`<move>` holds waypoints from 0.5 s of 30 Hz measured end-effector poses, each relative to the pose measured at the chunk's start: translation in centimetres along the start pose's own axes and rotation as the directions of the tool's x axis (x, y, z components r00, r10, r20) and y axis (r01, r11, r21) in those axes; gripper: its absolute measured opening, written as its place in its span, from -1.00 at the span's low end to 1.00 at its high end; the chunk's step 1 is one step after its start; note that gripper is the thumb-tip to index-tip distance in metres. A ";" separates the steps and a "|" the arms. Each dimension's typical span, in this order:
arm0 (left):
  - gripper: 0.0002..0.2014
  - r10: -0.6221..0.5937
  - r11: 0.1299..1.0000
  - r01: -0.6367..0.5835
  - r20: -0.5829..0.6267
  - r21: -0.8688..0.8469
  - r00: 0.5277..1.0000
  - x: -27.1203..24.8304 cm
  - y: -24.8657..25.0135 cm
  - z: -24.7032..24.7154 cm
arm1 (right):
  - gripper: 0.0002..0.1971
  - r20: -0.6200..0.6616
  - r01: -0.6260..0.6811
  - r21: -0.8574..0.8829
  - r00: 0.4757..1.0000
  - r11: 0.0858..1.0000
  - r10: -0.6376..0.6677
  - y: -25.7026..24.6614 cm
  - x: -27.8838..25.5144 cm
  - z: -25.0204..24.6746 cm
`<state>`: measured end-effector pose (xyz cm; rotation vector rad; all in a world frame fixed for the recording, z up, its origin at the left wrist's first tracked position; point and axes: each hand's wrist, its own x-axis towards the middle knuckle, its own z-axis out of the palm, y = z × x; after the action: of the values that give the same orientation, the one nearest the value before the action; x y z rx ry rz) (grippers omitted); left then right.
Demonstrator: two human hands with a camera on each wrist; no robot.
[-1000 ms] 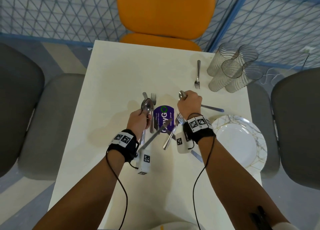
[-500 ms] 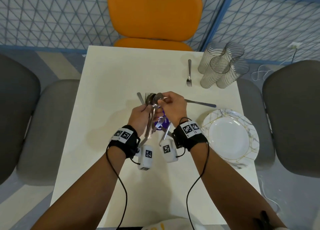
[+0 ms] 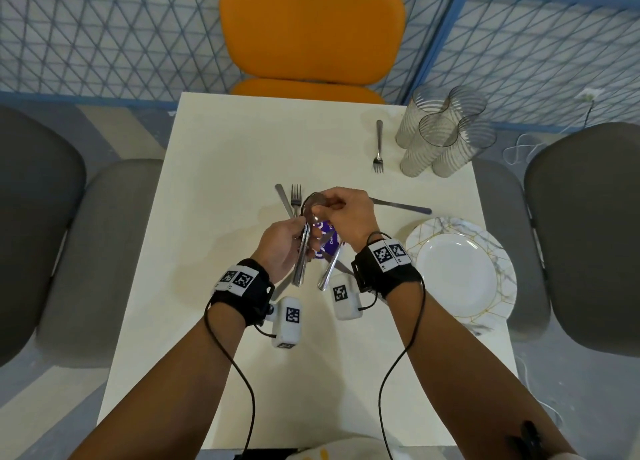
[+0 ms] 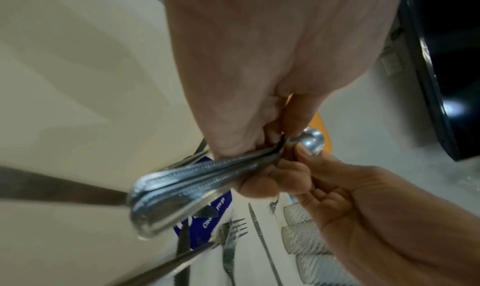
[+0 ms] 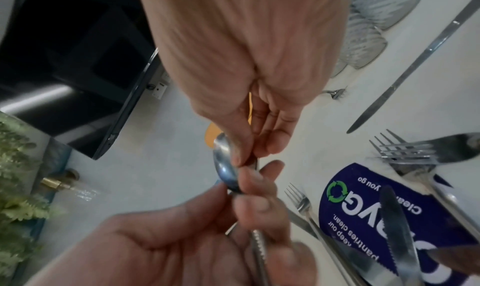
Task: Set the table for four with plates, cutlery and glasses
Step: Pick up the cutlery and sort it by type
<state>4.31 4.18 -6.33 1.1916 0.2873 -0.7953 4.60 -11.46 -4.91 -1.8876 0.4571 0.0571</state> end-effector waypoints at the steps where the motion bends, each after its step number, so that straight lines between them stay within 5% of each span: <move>1: -0.73 0.020 0.998 -0.020 -0.006 0.063 1.000 -0.2 -0.2 0.0 | -0.81 -0.005 0.002 0.008 1.000 1.000 -0.002 0.0 0.0 0.0; 8: -0.78 0.254 0.846 -0.130 -0.177 0.517 0.951 0.1 -3.7 -1.0 | -0.84 -0.041 -0.026 -0.082 0.999 0.996 0.023 1.2 0.0 1.7; 12: -0.76 0.327 0.685 -0.059 -0.234 0.726 0.915 0.5 -5.0 -2.3 | -0.84 -0.033 -0.043 -0.133 0.999 0.990 0.039 1.8 -0.6 3.5; 15: -0.75 0.318 0.667 0.031 -0.322 0.745 0.892 0.7 -5.5 -3.4 | -0.77 0.062 -0.042 -0.193 0.997 0.980 0.055 2.9 -0.7 4.6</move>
<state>1.72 6.19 -11.88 2.1580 0.2215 -0.4847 3.77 -7.91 -9.04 -2.0565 0.4656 0.2026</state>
